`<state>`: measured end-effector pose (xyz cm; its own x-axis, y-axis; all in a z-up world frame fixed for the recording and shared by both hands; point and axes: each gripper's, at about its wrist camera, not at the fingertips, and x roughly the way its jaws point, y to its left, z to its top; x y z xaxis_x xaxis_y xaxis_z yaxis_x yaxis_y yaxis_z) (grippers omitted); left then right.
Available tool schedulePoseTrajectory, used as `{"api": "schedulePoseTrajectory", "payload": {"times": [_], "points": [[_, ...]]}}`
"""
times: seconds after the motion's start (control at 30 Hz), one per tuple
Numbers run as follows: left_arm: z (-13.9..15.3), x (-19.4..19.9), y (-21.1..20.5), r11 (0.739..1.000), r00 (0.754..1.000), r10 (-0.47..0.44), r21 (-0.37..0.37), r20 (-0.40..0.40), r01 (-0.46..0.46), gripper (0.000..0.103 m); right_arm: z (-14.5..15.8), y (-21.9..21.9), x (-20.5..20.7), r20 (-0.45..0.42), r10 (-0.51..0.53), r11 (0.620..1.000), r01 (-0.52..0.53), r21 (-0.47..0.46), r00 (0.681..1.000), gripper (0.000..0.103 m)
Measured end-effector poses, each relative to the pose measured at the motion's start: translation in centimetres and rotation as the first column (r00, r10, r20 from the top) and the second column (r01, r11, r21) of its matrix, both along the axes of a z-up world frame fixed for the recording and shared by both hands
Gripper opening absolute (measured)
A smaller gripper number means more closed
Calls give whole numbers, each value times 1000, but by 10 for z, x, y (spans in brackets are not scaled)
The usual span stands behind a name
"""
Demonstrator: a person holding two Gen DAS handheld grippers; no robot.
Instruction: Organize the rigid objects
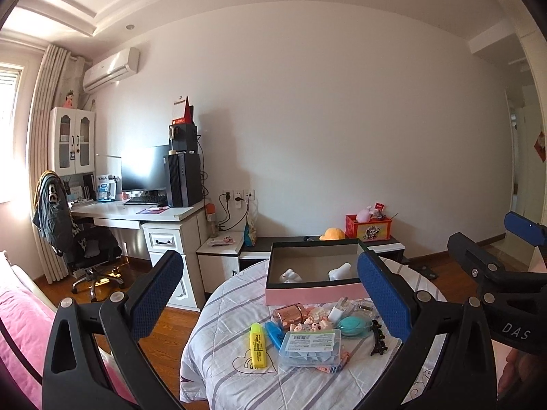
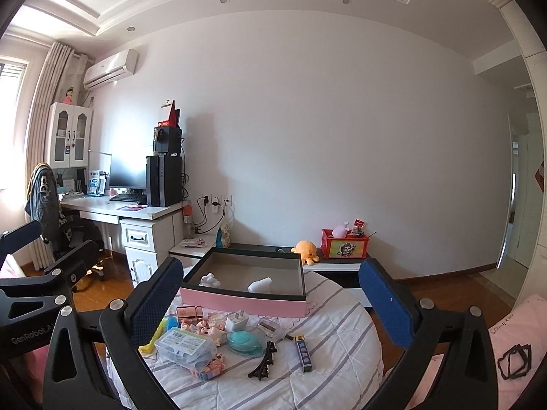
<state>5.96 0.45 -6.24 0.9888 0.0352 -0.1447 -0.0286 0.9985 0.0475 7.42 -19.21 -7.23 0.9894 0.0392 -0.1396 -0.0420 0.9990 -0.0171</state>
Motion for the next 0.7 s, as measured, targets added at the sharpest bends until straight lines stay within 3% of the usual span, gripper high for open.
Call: {"api": "schedulePoseTrajectory", "payload": {"times": [0.7], "points": [[-9,17,10,1000,998,16,-20,-59,-17,103,-8,0,6,-31,3,1000,-3,-5,1000,103]]}}
